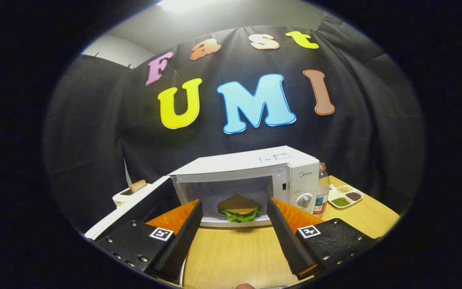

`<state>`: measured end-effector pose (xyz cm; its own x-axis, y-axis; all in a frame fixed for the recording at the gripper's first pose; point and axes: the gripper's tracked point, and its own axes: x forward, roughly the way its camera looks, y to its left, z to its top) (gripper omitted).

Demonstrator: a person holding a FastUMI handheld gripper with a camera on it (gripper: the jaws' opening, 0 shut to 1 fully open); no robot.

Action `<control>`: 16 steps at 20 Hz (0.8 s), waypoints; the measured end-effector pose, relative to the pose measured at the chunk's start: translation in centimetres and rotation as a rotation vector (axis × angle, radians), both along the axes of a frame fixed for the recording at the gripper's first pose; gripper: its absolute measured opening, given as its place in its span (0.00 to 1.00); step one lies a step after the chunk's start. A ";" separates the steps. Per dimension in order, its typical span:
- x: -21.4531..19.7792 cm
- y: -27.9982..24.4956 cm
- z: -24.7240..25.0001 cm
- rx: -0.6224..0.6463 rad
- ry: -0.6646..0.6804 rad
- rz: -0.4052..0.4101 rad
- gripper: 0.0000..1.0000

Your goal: Open the microwave, put the food inside, and close the microwave door.

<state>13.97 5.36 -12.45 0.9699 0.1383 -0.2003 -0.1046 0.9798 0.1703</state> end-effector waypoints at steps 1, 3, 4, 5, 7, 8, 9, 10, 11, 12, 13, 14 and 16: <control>-1.2 0.7 1.0 -0.004 -0.012 0.014 0.97; -3.7 2.2 2.6 -0.010 -0.031 0.047 0.97; -4.7 2.8 3.2 -0.005 -0.039 0.060 0.97; -5.7 3.6 4.1 0.005 -0.055 0.075 0.97; -7.5 5.8 5.5 0.021 -0.074 0.113 0.97; -8.5 7.0 6.2 0.029 -0.084 0.139 0.97; -9.2 8.1 6.7 0.035 -0.091 0.162 0.97; -10.1 9.3 7.2 0.042 -0.100 0.192 0.97; -10.8 10.6 7.7 0.047 -0.106 0.225 0.97; -11.7 12.2 8.1 0.054 -0.109 0.264 0.97; -12.5 13.6 8.1 0.054 -0.113 0.299 0.97; -13.2 14.7 8.3 0.050 -0.117 0.329 0.97; -14.5 16.9 8.6 0.045 -0.131 0.382 0.97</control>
